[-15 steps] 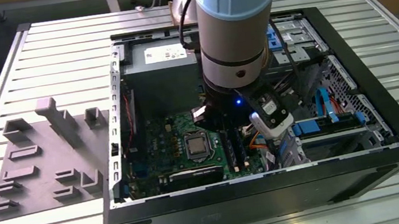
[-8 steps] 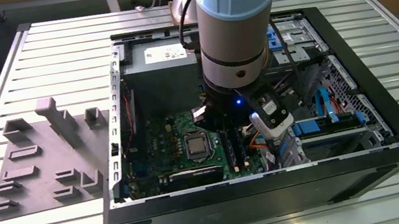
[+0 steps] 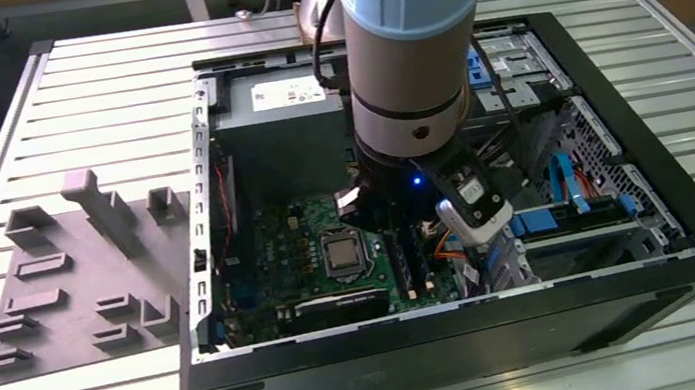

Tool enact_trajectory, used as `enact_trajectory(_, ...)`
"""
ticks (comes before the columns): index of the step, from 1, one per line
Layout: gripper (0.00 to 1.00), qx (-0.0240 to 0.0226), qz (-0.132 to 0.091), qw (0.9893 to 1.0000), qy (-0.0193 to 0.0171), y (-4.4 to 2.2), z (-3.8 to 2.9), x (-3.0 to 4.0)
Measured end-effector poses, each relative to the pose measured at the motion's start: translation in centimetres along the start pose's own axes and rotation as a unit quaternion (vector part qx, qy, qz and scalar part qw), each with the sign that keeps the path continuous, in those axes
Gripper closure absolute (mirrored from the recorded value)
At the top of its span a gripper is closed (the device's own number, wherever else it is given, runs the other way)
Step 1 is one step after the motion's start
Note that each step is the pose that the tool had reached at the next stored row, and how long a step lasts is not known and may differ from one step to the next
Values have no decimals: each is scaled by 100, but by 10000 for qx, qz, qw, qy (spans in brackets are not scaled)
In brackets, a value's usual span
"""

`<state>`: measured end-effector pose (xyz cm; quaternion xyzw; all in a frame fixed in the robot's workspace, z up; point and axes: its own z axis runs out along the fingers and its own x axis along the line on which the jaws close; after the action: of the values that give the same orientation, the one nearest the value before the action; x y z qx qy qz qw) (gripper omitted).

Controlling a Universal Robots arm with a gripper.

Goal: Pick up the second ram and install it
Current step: 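Press down the second ram until it locks into place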

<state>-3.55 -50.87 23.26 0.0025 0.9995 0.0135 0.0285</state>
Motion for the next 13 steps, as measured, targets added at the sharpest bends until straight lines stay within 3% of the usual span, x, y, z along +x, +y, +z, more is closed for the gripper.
enact_trajectory(13, 89, 0, 11, 10000, -1, -108, 13, 3)
